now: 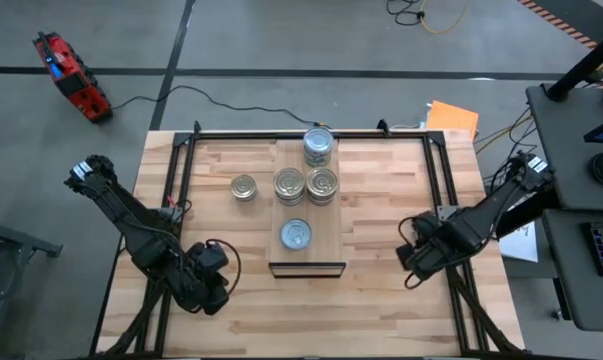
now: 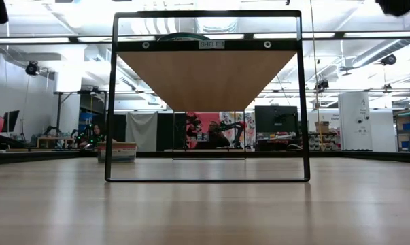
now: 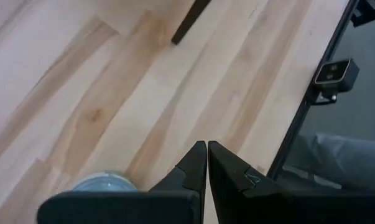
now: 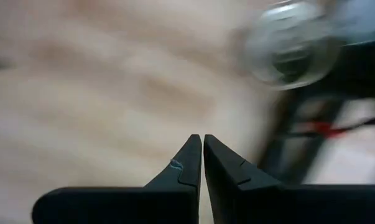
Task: Stack canned seafood by type on shelf
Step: Stack the blue-pink tuna can on top of the blue-pink tuna can on the shelf aligned with the other blue-pink tuna can
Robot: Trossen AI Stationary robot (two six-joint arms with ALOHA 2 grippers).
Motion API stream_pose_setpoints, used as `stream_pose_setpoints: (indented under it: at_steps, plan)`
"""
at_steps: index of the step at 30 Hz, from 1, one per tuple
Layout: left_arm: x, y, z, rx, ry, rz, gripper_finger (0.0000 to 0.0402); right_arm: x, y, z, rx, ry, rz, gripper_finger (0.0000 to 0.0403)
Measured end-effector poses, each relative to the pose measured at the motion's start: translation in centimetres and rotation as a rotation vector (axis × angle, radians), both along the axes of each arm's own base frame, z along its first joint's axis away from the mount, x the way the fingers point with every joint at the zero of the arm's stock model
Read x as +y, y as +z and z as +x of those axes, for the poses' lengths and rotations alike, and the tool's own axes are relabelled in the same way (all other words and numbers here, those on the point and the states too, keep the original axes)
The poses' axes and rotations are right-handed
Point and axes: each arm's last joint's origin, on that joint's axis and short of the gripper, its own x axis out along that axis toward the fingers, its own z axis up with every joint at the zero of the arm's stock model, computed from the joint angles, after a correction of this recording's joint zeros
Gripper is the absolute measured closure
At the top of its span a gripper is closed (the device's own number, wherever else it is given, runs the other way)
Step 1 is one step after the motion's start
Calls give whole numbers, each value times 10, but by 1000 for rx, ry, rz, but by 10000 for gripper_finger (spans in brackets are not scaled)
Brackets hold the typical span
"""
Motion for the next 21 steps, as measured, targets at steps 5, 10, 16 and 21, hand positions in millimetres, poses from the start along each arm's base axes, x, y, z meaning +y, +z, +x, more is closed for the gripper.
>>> stream_pose_setpoints:
  at_steps: [5, 10, 16, 21]
  plan:
    - [0, 0, 1, -20, 13, 15, 401, -14, -20, -18, 116, -57, -90, 394]
    - [1, 0, 2, -27, 22, 21, 401, -21, -41, -27, 172, -153, -151, 394]
    - [2, 3, 7, -120, 66, 56, 401, -30, -56, -29, 212, -225, -187, 394]
    - [3, 6, 12, -169, 59, 62, 401, -42, -68, -26, 183, -270, -230, 394]
